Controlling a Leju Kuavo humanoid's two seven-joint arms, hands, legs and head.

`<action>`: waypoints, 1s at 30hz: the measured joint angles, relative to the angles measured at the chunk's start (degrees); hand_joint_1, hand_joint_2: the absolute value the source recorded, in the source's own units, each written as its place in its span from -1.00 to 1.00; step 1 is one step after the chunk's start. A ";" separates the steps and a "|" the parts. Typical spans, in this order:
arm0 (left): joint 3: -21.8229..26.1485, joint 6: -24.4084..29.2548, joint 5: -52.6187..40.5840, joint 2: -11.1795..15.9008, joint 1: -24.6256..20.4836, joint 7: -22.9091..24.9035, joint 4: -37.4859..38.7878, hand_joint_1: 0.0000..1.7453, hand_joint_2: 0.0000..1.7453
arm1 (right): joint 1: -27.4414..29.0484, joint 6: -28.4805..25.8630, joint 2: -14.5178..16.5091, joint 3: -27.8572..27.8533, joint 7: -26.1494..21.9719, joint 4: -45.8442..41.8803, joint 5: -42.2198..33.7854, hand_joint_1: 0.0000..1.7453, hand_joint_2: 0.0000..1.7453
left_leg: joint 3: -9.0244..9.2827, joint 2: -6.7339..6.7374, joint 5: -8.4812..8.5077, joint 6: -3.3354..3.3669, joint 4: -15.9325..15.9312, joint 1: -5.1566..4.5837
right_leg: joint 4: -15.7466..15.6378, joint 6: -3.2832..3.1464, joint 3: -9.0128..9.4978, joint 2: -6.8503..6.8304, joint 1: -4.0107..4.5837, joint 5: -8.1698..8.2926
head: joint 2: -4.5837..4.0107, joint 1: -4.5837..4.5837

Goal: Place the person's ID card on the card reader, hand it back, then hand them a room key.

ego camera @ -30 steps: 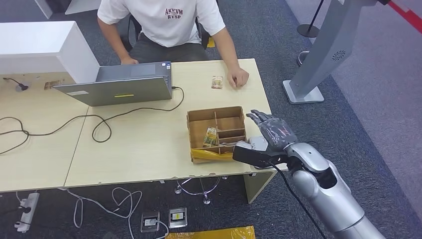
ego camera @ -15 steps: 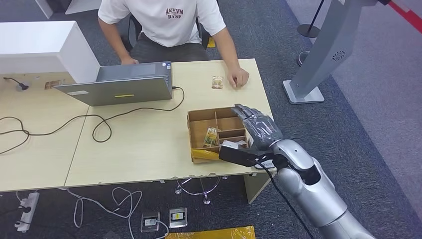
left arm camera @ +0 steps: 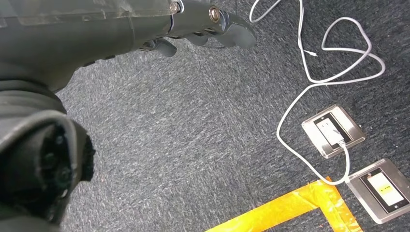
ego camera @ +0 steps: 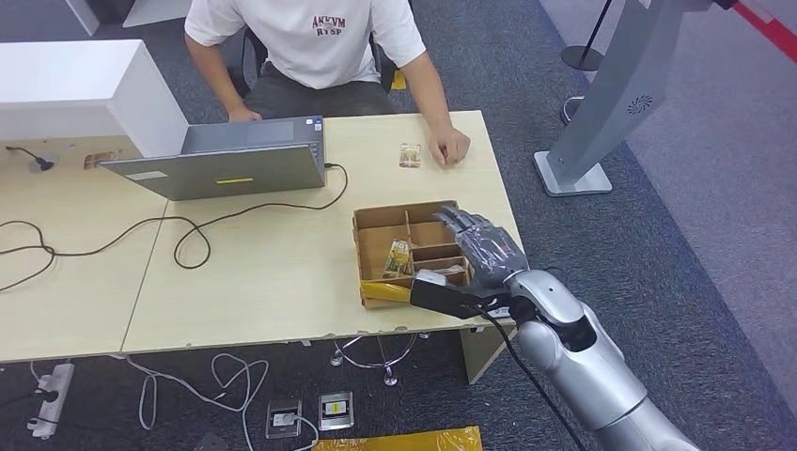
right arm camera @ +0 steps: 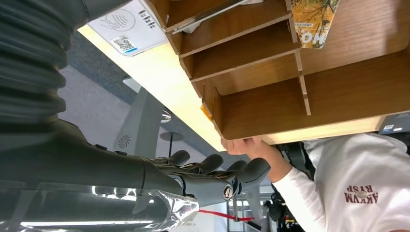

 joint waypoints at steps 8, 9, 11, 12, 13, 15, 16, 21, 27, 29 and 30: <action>-0.02 0.00 -0.54 0.00 -0.18 0.15 0.00 -1.00 -1.00 | 0.29 -2.18 0.02 0.04 0.12 1.27 0.06 -1.00 1.00 | 0.00 0.00 0.00 0.00 0.00 0.00 | 0.00 0.00 0.00 0.01 0.00 0.00 | 0.00 0.01; -0.02 -0.02 -0.64 0.00 -0.22 0.22 0.00 -1.00 -1.00 | 0.31 -2.67 0.04 0.06 0.09 1.59 0.09 -1.00 1.00 | 0.00 0.00 0.00 0.00 0.00 0.00 | 0.00 0.00 0.00 0.01 0.00 0.00 | 0.00 0.01; -0.02 -0.06 -0.79 -0.01 -0.31 0.38 0.00 -1.00 -1.00 | 0.35 -3.35 0.10 0.14 0.01 2.30 0.11 -1.00 1.00 | 0.00 0.00 0.00 0.00 0.00 0.00 | 0.00 0.00 0.00 0.00 0.00 0.00 | 0.00 0.01; -0.02 -0.09 -0.81 -0.01 -0.35 0.44 0.00 -1.00 -1.00 | 0.37 -3.57 0.12 0.19 -0.01 2.61 0.11 -1.00 1.00 | 0.00 0.00 0.00 0.00 0.00 0.00 | 0.00 0.00 0.00 0.00 0.00 0.00 | 0.00 0.01; -0.02 -0.12 -0.84 -0.01 -0.38 0.48 0.00 -1.00 -1.00 | 0.40 -3.77 0.14 0.25 -0.02 2.91 0.11 -1.00 1.00 | 0.00 0.00 0.00 0.00 0.00 0.00 | 0.00 0.00 0.00 0.01 0.00 0.00 | 0.00 0.01; -0.02 -0.21 -0.92 -0.01 -0.41 0.50 0.00 -1.00 -1.00 | 0.44 -4.19 0.20 0.33 -0.07 3.48 0.11 -1.00 1.00 | 0.00 0.00 0.00 0.00 0.00 0.00 | 0.00 0.00 0.00 0.01 0.00 0.00 | 0.00 0.00; -0.02 -0.27 -0.98 -0.02 -0.43 0.50 0.00 -1.00 -1.00 | 0.46 -4.40 0.23 0.34 -0.09 3.76 0.11 -1.00 1.00 | 0.00 0.00 0.00 0.00 0.00 0.00 | 0.00 0.00 0.00 0.01 0.00 0.00 | 0.00 0.00; -0.02 -0.46 -1.28 -0.03 -0.63 0.66 0.00 -1.00 -1.00 | 0.57 -5.27 0.45 0.35 -0.27 5.26 0.11 -1.00 1.00 | 0.00 0.00 0.00 0.00 0.00 0.00 | 0.00 0.00 0.00 0.00 0.00 0.00 | 0.00 0.00; -0.02 -0.56 -1.37 -0.07 -1.07 1.08 0.00 -1.00 -1.00 | 0.59 -5.67 0.74 0.42 -0.67 6.50 0.11 -1.00 1.00 | -0.01 0.00 0.00 0.00 0.00 0.00 | 0.00 0.00 0.00 0.01 0.00 0.00 | 0.00 0.00; -0.02 -0.52 -1.36 -0.07 -1.11 1.09 0.00 -1.00 -1.00 | 0.57 -5.87 1.01 0.46 -0.83 7.04 0.11 -1.00 1.00 | 0.00 0.00 0.00 0.00 0.00 0.00 | 0.00 0.00 0.00 0.01 0.00 0.00 | 0.00 0.01; -0.02 -0.51 -1.36 -0.08 -1.12 1.09 0.00 -1.00 -1.00 | 0.55 -6.02 1.17 0.48 -0.92 7.34 0.11 -1.00 1.00 | -0.01 0.00 0.00 0.00 0.00 0.00 | 0.00 0.00 0.00 0.01 0.00 0.00 | 0.00 0.00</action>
